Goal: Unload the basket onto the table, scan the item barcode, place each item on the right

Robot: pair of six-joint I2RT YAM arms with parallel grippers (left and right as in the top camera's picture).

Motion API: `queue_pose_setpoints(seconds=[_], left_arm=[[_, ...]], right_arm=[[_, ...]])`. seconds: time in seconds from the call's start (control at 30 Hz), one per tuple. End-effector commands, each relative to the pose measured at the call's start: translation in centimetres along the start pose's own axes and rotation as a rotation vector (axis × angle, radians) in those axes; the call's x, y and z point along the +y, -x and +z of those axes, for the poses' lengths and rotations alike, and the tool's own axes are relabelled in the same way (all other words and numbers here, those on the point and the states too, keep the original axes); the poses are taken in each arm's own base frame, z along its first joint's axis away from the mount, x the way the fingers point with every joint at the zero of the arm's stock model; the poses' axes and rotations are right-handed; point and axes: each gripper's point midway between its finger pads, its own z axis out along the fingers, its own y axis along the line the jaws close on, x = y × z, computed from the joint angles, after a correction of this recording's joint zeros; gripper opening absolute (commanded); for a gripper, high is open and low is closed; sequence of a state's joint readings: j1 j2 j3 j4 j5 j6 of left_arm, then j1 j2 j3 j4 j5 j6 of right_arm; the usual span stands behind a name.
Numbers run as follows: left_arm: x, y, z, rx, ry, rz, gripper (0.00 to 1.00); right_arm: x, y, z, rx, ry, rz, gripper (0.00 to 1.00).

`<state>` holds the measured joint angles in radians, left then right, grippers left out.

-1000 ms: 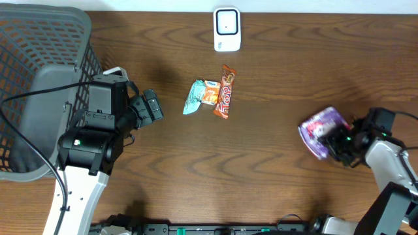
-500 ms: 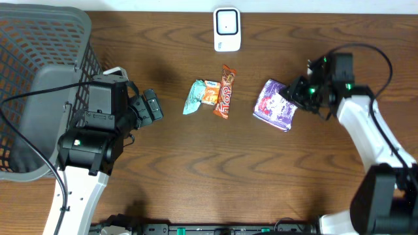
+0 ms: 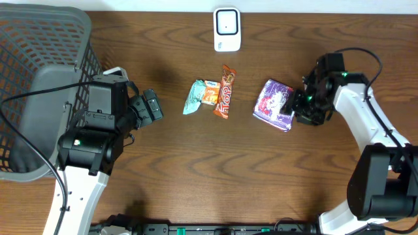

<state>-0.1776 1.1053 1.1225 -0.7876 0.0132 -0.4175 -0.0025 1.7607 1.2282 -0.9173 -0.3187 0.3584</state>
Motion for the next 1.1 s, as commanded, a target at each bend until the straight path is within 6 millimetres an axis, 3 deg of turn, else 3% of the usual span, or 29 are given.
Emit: queue_pose_setpoints(seconds=[0.0,0.07,0.17,0.27,0.37,0.5,0.6,0.87,0.97,1.07], left_arm=[[0.1,0.3,-0.1,-0.007,0.006,0.010,0.98],[0.1,0.3,-0.1,-0.007,0.006,0.010,0.98],[0.1,0.3,-0.1,-0.007,0.006,0.010,0.98],[0.1,0.3,-0.1,-0.007,0.006,0.010,0.98],[0.1,0.3,-0.1,-0.007,0.006,0.010,0.98],[0.1,0.3,-0.1,-0.007,0.006,0.010,0.98],[0.1,0.3,-0.1,-0.007,0.006,0.010,0.98],[0.1,0.3,-0.1,-0.007,0.006,0.010,0.98],[0.1,0.3,-0.1,-0.007,0.006,0.010,0.98],[0.1,0.3,-0.1,-0.007,0.006,0.010,0.98]], right_arm=[[-0.7,-0.5,1.9,0.005,0.018,-0.025,0.65],[0.1,-0.4,2.8,-0.013,0.088,-0.079,0.67],[-0.2,-0.4,3.8,-0.038,0.101,-0.083,0.63],[-0.4,-0.2,4.6,-0.062,0.108,-0.089,0.42],[-0.4,0.0,4.5,-0.072,0.104,-0.091,0.02],[-0.6,1.1,3.4,-0.094,0.051,-0.062,0.01],[-1.4,2.9,0.5,-0.132,-0.082,-0.042,0.01],[-2.9,6.2,-10.1,-0.315,-0.546,-0.058,0.01],[-4.1,6.8,-12.9,-0.406,-0.759,-0.083,0.01],[-4.9,6.6,-13.5,-0.409,-0.877,-0.110,0.01]])
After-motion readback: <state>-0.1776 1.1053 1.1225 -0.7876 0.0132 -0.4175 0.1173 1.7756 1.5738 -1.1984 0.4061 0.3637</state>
